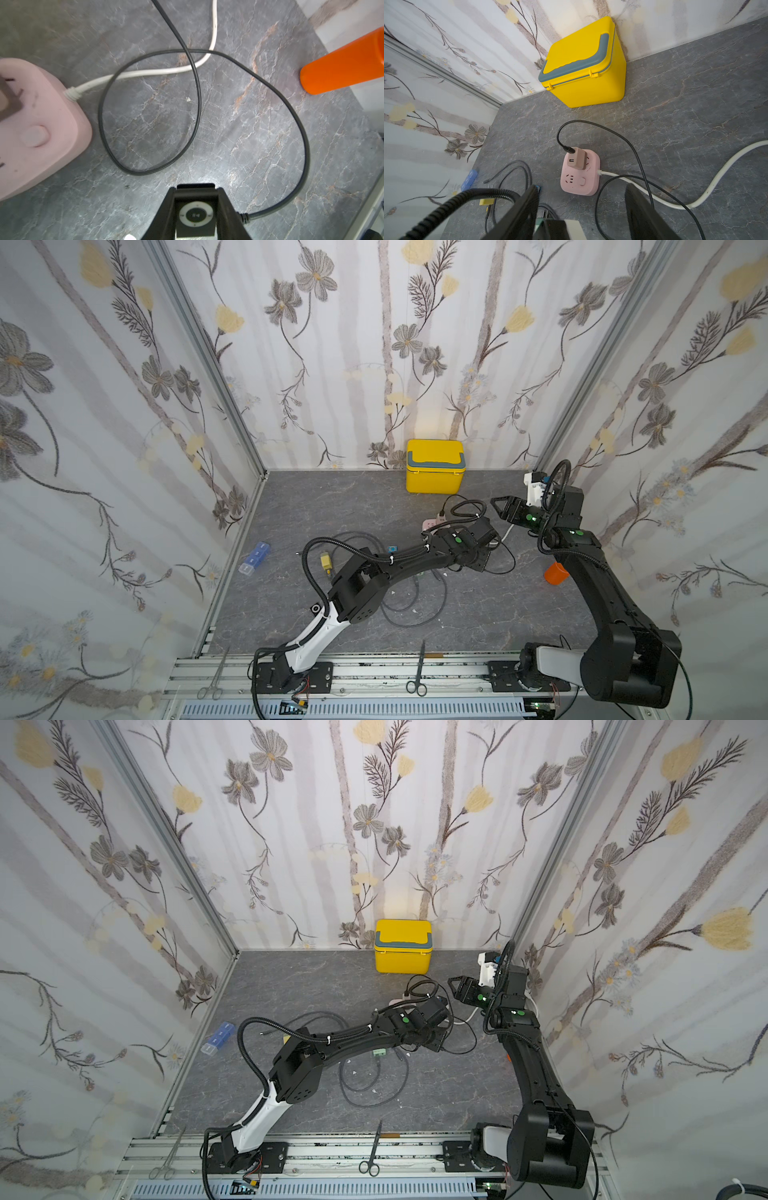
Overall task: Charge mp3
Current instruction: Place the MP3 player at the center of the board.
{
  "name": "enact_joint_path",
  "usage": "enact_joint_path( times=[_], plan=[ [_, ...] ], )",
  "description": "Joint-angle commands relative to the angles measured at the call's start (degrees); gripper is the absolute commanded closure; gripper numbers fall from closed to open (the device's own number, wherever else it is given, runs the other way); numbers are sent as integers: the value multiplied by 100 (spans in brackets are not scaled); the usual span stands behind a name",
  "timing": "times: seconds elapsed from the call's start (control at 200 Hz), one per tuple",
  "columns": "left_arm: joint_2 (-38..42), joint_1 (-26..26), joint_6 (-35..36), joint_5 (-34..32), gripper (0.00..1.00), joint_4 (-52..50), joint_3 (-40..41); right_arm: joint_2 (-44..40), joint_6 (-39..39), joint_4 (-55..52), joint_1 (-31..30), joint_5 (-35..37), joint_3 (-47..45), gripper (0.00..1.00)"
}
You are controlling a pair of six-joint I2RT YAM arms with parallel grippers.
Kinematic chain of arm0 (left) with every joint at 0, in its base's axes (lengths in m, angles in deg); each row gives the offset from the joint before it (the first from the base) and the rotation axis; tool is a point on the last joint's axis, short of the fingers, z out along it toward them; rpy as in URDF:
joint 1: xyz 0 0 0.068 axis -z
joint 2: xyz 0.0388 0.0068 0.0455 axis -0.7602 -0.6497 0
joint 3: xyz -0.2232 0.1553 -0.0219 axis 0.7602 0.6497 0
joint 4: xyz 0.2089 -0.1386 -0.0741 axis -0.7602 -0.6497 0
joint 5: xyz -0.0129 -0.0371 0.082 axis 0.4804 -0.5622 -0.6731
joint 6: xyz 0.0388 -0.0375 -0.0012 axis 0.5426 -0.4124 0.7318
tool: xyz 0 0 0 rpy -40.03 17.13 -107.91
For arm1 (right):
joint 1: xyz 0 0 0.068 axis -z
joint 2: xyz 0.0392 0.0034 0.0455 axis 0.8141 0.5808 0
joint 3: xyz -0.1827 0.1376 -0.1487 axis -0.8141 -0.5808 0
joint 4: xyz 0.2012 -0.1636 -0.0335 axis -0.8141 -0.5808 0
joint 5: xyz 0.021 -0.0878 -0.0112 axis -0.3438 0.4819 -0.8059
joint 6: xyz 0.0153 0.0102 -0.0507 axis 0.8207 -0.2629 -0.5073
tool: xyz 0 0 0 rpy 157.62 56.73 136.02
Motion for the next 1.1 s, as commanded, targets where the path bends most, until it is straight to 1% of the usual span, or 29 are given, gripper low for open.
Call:
enact_joint_path(
  times=[0.0, 0.085, 0.37, 0.475, 0.599, 0.644, 0.704, 0.779, 0.924, 1.094],
  plan=[
    [-239, 86, -53, 65, 99, -376, -237, 134, -4, 161, -10, 126, 8, 36],
    [-445, 149, -92, 169, 99, -486, -416, 246, 59, 159, -7, 172, 7, 37],
    [-1095, 205, -114, 205, 95, -913, -1122, 479, 162, 191, -15, -45, 26, 39],
    [-1199, 200, -97, 243, 91, -954, -1231, 521, 178, 201, -23, -82, 24, 40],
    [-1262, 194, -65, 312, 89, -943, -1274, 549, 196, 206, -42, -101, 16, 40],
    [-1278, 199, -63, 345, 86, -948, -1289, 549, 207, 208, -57, -99, 7, 41],
    [-1271, 194, -63, 369, 80, -934, -1289, 544, 207, 208, -74, -102, 2, 40],
    [-1266, 194, -53, 429, 76, -913, -1289, 552, 215, 208, -93, -100, -11, 41],
    [-1237, 155, -114, 684, 65, -767, -1289, 553, 224, 228, -137, -93, -63, 41],
    [-1072, 95, -192, 806, 53, -561, -1183, 501, 224, 214, -163, -48, -97, 41]
  ],
)
